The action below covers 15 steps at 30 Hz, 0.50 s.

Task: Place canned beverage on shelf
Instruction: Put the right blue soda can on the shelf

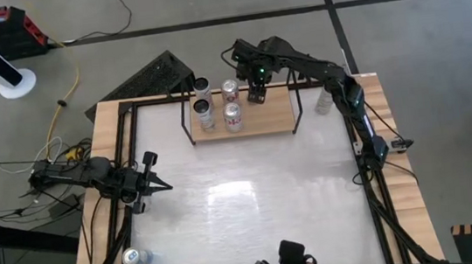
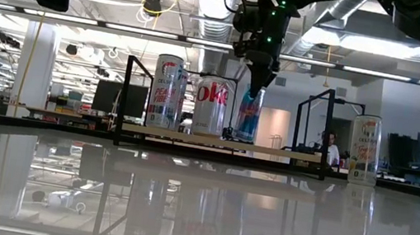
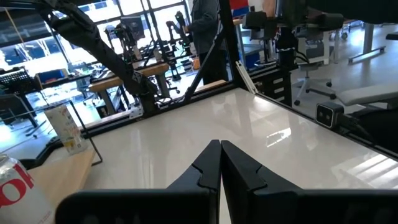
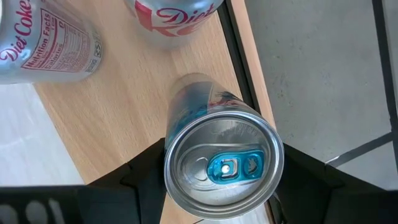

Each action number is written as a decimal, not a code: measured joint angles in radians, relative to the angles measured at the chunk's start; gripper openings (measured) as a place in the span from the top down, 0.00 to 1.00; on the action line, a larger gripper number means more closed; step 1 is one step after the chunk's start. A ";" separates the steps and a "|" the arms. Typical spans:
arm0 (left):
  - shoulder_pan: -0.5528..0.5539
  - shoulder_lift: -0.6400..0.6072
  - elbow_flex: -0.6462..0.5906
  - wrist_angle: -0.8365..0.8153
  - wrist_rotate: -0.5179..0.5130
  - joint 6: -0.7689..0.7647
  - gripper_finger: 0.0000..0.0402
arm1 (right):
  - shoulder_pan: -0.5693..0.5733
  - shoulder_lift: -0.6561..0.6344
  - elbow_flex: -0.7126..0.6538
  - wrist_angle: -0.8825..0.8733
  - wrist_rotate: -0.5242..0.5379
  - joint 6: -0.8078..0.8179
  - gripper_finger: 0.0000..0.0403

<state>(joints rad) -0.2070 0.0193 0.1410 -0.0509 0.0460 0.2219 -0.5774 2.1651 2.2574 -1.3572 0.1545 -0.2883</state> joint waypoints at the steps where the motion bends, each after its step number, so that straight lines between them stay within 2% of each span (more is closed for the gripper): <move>1: 0.000 0.000 0.000 0.000 0.000 0.000 1.00 | -0.001 0.000 0.000 0.000 -0.001 -0.001 0.35; 15: 0.000 0.000 0.000 0.000 0.000 -0.002 1.00 | -0.001 0.000 0.000 -0.005 -0.025 -0.001 0.35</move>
<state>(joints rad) -0.2073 0.0193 0.1410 -0.0509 0.0460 0.2199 -0.5784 2.1651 2.2574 -1.3624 0.1296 -0.2897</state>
